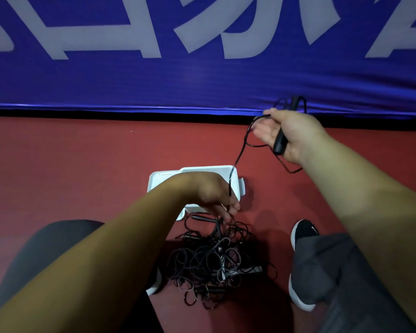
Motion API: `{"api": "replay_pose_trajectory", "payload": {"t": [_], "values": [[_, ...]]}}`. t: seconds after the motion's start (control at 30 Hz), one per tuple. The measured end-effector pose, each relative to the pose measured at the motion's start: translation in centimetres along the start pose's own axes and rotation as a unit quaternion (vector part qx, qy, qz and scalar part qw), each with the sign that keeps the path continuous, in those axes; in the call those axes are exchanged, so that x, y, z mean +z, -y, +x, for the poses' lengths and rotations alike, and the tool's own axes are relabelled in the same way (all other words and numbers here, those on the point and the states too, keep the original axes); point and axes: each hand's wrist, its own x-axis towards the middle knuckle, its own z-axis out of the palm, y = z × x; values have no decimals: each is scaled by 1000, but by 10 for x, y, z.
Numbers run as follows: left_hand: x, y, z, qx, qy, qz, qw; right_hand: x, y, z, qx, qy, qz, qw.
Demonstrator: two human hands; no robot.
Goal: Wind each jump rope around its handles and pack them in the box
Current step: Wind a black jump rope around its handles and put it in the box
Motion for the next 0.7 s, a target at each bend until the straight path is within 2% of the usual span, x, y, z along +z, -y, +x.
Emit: {"api": "replay_pose_trajectory", "payload": {"t": [0.1,0.2,0.27,0.4,0.5,0.57,0.7], "values": [[-8,-14,-8,43,-37,-73,996,-9,-12,7,78,-8,-170,982],[-18,-25,-15,93,-102,-199,970,-13,-27,1,113,43,-386,915],[-23,-30,-17,127,-145,-305,933,-12,-37,-7,117,89,-463,874],[-39,-35,-22,193,-176,-462,847,-5,-50,-18,113,179,-443,871],[-49,-35,-26,210,-182,-521,807,-1,-55,-21,87,219,-400,886],[-54,-33,-28,218,-178,-546,789,3,-58,-23,73,229,-383,892],[-58,-27,-28,213,-181,-564,777,11,-62,-27,72,246,-339,905]]}}
